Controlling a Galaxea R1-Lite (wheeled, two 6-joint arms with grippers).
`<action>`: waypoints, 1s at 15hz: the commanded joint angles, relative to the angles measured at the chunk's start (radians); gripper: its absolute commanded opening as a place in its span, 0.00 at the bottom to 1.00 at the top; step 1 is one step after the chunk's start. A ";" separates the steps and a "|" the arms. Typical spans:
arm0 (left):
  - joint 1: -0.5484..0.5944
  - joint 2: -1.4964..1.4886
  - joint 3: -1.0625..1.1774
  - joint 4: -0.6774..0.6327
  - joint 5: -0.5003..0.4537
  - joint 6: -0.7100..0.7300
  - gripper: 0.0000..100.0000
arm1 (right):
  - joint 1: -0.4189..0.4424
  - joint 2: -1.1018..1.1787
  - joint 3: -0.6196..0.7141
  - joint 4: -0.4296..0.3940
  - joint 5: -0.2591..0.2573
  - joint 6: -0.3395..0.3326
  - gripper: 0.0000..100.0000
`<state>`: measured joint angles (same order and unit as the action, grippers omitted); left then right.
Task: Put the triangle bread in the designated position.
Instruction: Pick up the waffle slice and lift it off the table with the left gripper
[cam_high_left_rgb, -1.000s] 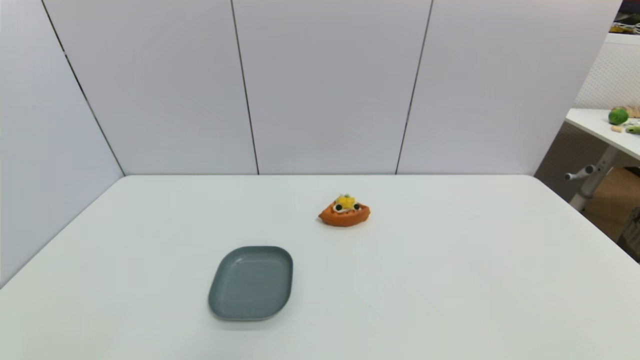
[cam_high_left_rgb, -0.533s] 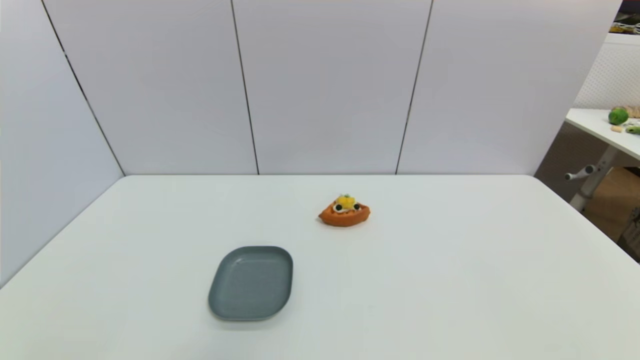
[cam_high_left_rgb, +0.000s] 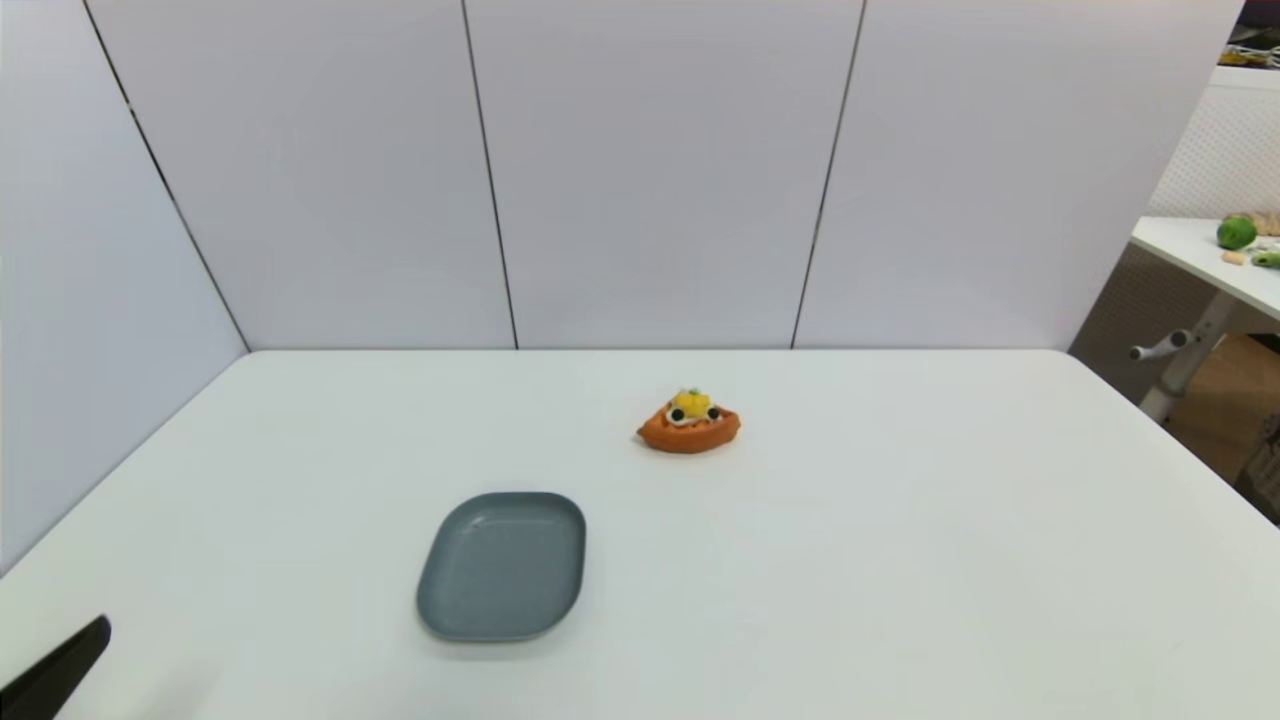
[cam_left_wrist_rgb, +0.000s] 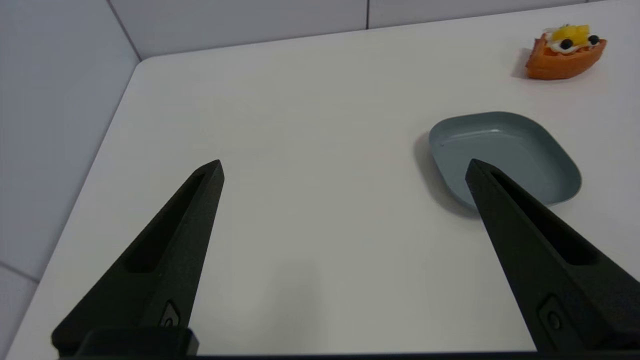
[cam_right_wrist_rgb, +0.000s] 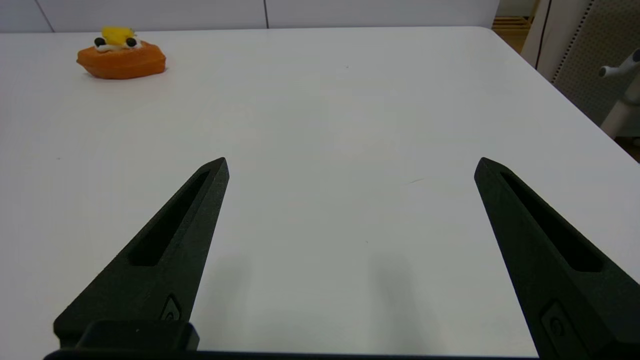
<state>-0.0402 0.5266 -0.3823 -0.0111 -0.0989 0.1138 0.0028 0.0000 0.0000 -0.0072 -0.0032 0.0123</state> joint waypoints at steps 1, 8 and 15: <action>-0.196 0.667 -0.489 -0.001 -0.185 0.293 1.00 | 0.000 0.002 0.002 0.000 0.000 0.000 1.00; -0.460 1.305 -0.946 -0.007 -0.295 0.360 1.00 | 0.000 0.000 0.002 0.000 0.000 0.000 1.00; -0.506 1.593 -1.080 -0.053 -0.366 0.320 1.00 | 0.000 0.002 0.002 0.000 0.000 0.000 1.00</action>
<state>-0.5306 1.9891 -1.4238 -0.0485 -0.4570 0.4587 0.0028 0.0000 0.0000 -0.0077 -0.0028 0.0123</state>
